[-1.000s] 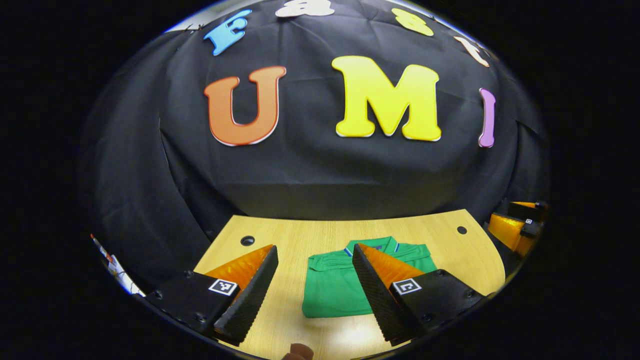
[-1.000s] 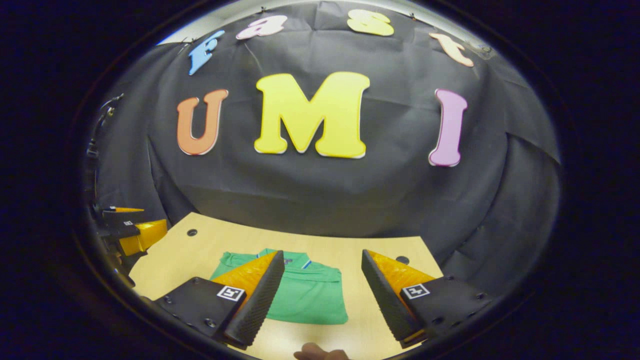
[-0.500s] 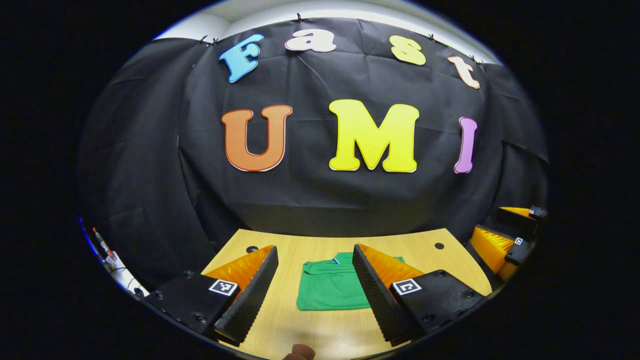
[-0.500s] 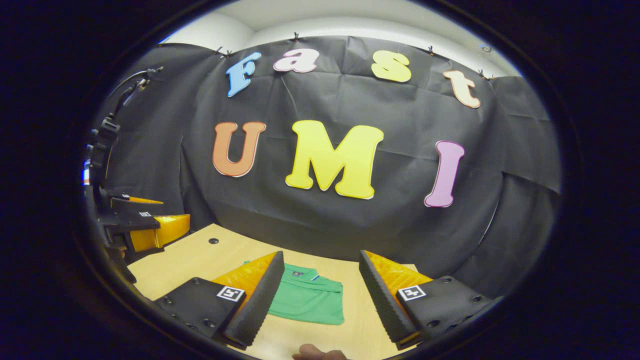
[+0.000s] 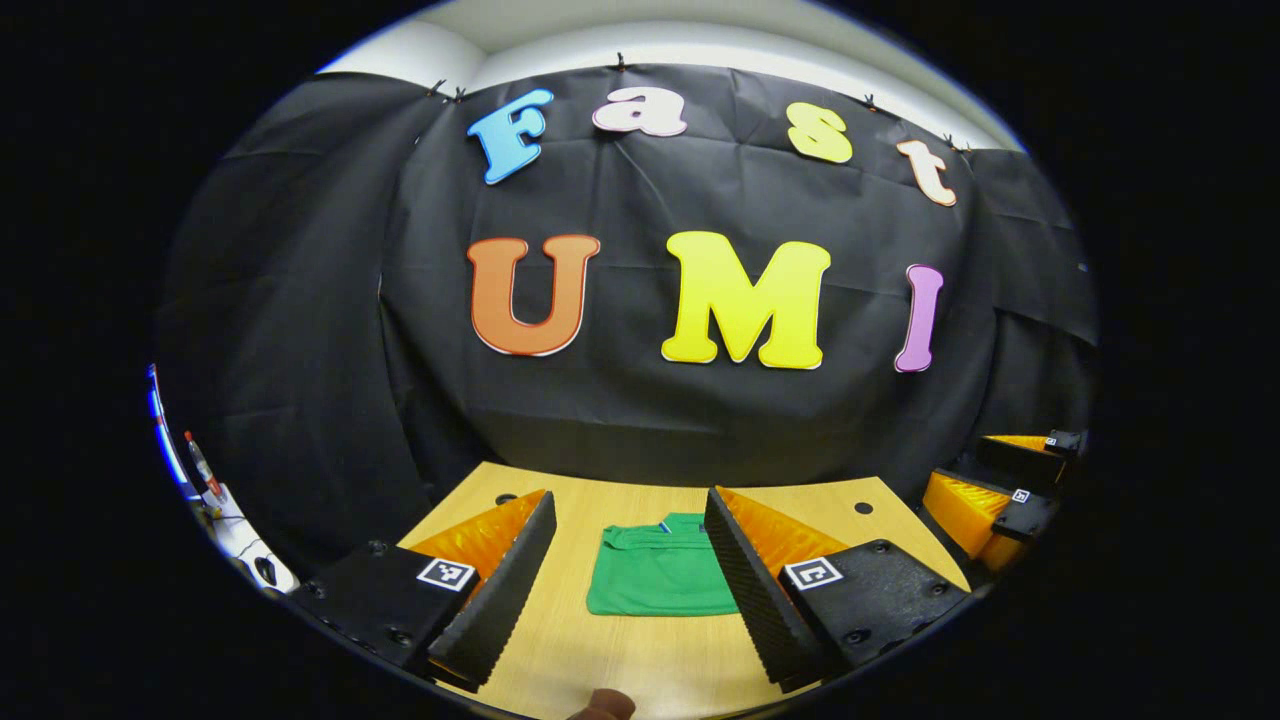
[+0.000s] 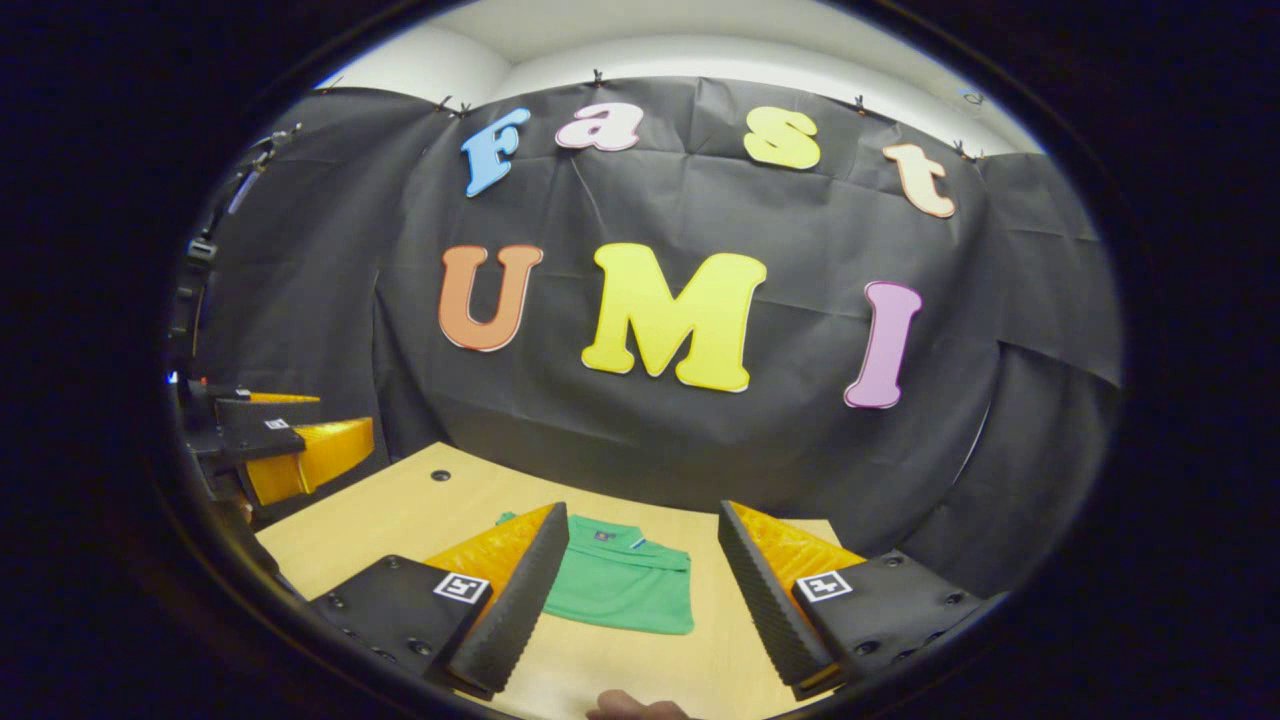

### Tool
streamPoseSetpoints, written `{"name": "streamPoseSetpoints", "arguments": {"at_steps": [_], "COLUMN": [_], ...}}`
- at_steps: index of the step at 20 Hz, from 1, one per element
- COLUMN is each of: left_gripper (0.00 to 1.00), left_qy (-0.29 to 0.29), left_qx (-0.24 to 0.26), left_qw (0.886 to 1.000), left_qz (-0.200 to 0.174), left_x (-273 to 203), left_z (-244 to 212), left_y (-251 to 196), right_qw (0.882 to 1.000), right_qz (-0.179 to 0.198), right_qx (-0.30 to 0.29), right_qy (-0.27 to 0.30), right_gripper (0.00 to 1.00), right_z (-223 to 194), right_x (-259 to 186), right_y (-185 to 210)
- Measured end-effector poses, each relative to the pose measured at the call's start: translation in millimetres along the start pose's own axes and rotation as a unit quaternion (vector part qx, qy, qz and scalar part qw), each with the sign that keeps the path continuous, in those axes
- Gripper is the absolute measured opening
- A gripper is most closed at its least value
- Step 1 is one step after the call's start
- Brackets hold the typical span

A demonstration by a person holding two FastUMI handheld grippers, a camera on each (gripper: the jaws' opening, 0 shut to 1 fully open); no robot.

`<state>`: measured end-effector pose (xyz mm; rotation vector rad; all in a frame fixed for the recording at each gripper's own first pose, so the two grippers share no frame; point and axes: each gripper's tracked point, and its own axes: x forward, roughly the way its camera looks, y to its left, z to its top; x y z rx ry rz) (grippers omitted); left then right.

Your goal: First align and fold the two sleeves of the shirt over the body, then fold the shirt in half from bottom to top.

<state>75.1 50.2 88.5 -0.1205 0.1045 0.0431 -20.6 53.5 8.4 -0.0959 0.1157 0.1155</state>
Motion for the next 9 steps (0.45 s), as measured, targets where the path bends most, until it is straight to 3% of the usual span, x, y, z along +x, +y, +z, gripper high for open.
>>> {"name": "streamPoseSetpoints", "arguments": {"at_steps": [9], "left_gripper": [0.96], "left_qy": [0.0], "left_qx": [0.003], "left_qw": [1.0], "left_qz": [-0.018], "left_x": [2.2], "left_z": [-3.3], "left_y": [-5.2], "right_qw": [1.0], "right_qz": [0.002], "right_qx": [-0.001], "right_qy": [0.013], "right_gripper": [0.95], "right_z": [-8.3], "right_x": [0.4], "right_y": [12.7]}}
